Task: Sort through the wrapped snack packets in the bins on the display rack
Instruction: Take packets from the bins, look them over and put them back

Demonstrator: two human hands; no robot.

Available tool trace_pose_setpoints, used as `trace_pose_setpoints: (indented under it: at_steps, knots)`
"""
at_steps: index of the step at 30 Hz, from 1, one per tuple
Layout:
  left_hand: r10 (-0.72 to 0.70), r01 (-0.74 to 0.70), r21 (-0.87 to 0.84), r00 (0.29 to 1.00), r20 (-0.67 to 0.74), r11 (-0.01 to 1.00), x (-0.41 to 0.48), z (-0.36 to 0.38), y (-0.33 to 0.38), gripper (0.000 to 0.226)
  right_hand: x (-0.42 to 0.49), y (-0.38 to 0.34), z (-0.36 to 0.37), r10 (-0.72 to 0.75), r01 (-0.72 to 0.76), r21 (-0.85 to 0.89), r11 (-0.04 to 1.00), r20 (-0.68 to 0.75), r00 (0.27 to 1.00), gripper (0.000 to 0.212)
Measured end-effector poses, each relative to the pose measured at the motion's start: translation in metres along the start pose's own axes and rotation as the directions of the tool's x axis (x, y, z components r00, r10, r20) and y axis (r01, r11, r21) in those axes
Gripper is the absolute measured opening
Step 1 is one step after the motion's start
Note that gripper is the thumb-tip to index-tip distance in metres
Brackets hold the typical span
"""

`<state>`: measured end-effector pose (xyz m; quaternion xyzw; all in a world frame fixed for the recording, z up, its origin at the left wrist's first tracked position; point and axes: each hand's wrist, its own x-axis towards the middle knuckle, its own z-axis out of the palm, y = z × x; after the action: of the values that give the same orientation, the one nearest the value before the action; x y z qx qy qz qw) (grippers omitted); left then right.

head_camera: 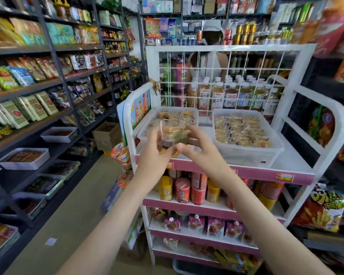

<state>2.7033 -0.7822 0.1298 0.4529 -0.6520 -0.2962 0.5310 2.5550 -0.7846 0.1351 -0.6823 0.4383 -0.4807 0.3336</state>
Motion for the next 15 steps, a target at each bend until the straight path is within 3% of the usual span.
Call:
trace_pose_setpoints:
  at_steps: [2, 5, 8, 12, 15]
  knots:
    - [0.042, -0.056, 0.109, 0.991, 0.131, 0.992, 0.023, -0.001, 0.004, 0.068, 0.025, -0.003, 0.005, -0.016, 0.015, 0.048, 0.999, 0.029, 0.999, 0.068]
    - [0.065, -0.100, 0.080, 0.932, 0.358, 0.992, 0.061, -0.007, -0.002, 0.077, 0.075, 0.006, 0.003, 0.022, -0.024, 0.222, 0.975, 0.012, 1.000, 0.074]
    - [0.079, -0.127, 0.102, 0.922, 0.378, 0.987, 0.104, -0.017, -0.019, 0.073, 0.136, 0.029, -0.008, 0.095, -0.059, 0.425, 0.903, -0.062, 0.994, 0.033]
    - [0.006, -0.107, 0.455, 0.976, 0.217, 0.884, 0.164, -0.025, -0.053, 0.070, 0.216, 0.056, -0.013, 0.082, -0.075, 0.061, 0.995, -0.125, 0.989, 0.021]
    - [-0.004, -0.120, 0.612, 0.980, 0.197, 0.781, 0.199, -0.025, -0.078, 0.069, 0.271, 0.076, -0.003, 0.060, -0.082, -0.253, 0.964, -0.094, 0.994, 0.024]
